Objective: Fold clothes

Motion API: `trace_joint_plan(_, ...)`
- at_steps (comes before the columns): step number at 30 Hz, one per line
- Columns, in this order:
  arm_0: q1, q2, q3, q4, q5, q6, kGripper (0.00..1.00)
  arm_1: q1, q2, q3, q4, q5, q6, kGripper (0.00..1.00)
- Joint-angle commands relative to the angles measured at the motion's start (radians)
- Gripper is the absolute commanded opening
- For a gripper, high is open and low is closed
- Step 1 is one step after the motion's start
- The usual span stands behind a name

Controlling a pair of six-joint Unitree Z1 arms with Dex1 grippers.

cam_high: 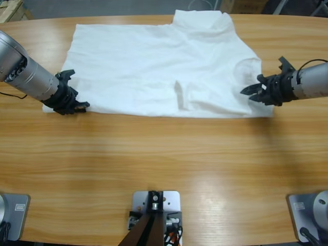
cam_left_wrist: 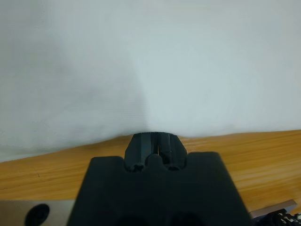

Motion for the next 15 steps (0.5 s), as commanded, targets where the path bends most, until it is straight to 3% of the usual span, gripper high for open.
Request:
trace_joint_plan(1, -0.012, 0.045, 0.033, 0.004, -0.017, -0.004, 0.0, -0.016, 0.087, 0.0, -0.047, 0.022, 0.001, 0.384)
trace_joint_plan(3, -0.012, 0.045, 0.033, 0.004, -0.017, -0.004, 0.0, -0.022, 0.097, 0.0, -0.071, 0.022, -0.003, 0.33)
trace_joint_plan(4, -0.012, 0.044, 0.033, 0.004, -0.017, -0.004, 0.0, -0.023, 0.1, 0.0, -0.084, 0.021, -0.006, 0.239)
trace_joint_plan(5, -0.012, 0.044, 0.033, 0.004, -0.017, -0.004, 0.0, -0.023, 0.098, 0.002, -0.097, 0.02, -0.009, 0.036)
trace_joint_plan(6, -0.012, 0.044, 0.034, 0.004, -0.017, -0.004, 0.0, -0.023, 0.093, 0.003, -0.108, 0.019, -0.01, 0.0)
trace_joint_plan(15, -0.012, 0.041, 0.042, 0.004, -0.017, 0.0, 0.0, -0.023, 0.105, -0.006, -0.125, -0.001, -0.04, 0.0)
